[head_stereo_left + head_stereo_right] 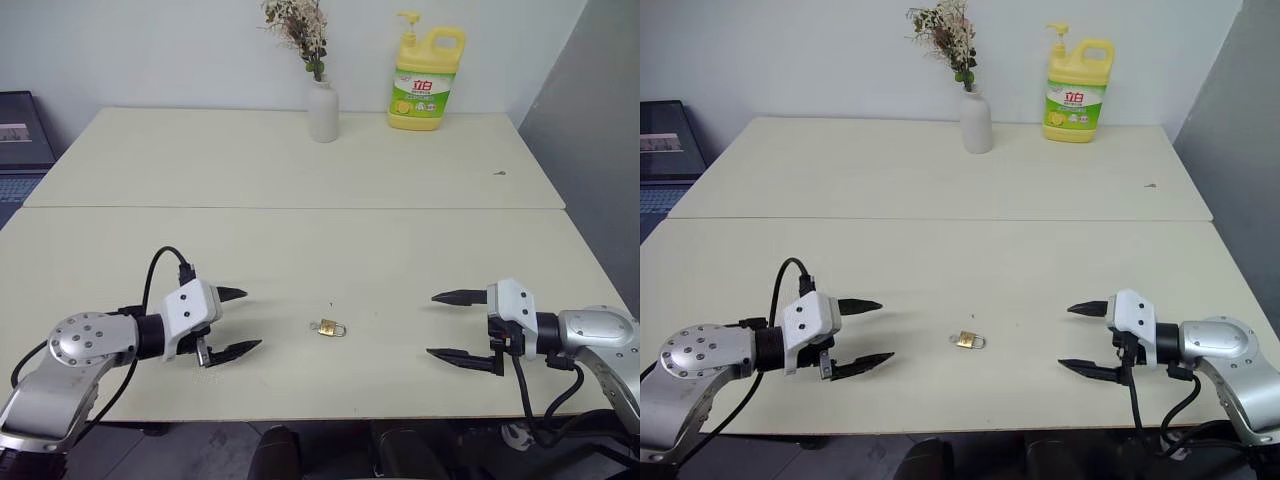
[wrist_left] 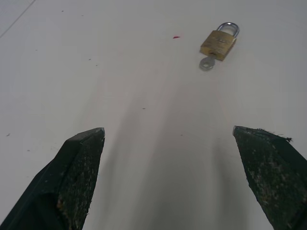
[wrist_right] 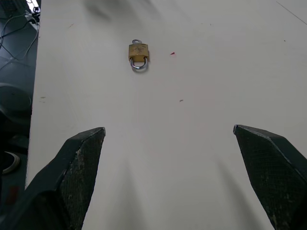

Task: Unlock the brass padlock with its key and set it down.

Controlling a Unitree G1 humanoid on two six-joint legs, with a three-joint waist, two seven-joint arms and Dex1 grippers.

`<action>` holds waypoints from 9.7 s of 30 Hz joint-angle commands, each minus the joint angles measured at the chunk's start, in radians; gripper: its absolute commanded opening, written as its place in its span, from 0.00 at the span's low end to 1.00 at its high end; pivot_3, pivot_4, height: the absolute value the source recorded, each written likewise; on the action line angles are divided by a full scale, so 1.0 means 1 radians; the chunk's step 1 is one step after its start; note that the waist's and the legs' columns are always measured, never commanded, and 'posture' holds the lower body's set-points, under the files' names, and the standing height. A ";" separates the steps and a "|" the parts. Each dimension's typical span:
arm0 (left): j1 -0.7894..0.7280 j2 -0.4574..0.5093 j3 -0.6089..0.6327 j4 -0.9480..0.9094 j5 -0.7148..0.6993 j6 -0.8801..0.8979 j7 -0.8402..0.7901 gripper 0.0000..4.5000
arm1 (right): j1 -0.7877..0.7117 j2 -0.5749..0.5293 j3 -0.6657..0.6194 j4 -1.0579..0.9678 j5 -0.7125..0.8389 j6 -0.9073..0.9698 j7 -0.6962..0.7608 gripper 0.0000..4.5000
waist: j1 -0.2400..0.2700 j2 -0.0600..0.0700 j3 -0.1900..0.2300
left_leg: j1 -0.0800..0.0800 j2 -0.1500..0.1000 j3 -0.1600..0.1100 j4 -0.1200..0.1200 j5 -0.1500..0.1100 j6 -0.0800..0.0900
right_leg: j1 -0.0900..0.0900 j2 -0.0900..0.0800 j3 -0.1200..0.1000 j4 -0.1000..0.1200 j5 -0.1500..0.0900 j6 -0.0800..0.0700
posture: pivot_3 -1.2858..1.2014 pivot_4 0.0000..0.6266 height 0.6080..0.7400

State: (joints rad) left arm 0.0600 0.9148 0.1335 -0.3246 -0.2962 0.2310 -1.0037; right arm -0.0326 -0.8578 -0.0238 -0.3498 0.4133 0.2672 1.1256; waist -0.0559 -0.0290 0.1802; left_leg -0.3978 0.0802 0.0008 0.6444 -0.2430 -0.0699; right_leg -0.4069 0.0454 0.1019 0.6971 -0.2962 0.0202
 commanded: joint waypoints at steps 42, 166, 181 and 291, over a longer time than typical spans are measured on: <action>0.171 0.127 0.185 -0.182 -0.124 0.014 -0.210 1.00 | -0.346 0.489 0.558 0.002 -0.387 0.448 -0.428 1.00 | 0.001 -0.001 0.000 | -0.002 0.002 0.000 0.000 0.000 0.000 | -0.004 0.001 -0.001 0.002 -0.001 -0.003 | 0.52 0.24 1.00; -0.730 -0.471 -0.334 0.238 -0.195 0.277 -0.177 0.00 | -0.285 0.116 0.171 0.107 -0.774 -0.879 -0.643 0.21 | 0.018 -0.002 -0.001 | -0.001 -0.001 -0.002 0.002 0.000 0.000 | 0.000 0.002 0.001 0.002 0.003 -0.006 | 0.52 0.24 1.00; -0.666 -0.455 -0.364 0.289 -0.029 -0.146 -0.248 0.00 | -0.282 0.130 0.157 0.120 -0.745 -0.883 -0.629 0.21 | 0.023 -0.002 -0.001 | -0.001 0.000 -0.002 0.002 0.000 0.000 | 0.000 0.002 0.001 0.002 0.003 -0.006 | 0.52 0.24 1.00; -0.807 -0.487 -0.315 0.306 -0.233 0.427 -0.173 0.04 | -0.099 0.079 0.024 -0.055 -0.498 -0.794 -0.554 0.14 | 0.022 -0.002 -0.001 | 0.000 -0.001 -0.003 0.003 0.000 0.000 | 0.002 0.002 0.000 0.003 0.003 -0.005 | 0.52 0.24 1.00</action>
State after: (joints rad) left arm -0.7205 0.4212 -0.1905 0.0006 -0.5265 0.6835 -1.1624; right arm -0.1116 -0.7872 -0.0065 -0.3666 -0.1240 -0.5519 0.5629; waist -0.0338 -0.0310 0.1795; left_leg -0.3979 0.0794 -0.0023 0.6470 -0.2426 -0.0699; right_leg -0.4052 0.0474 0.1021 0.6999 -0.2932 0.0148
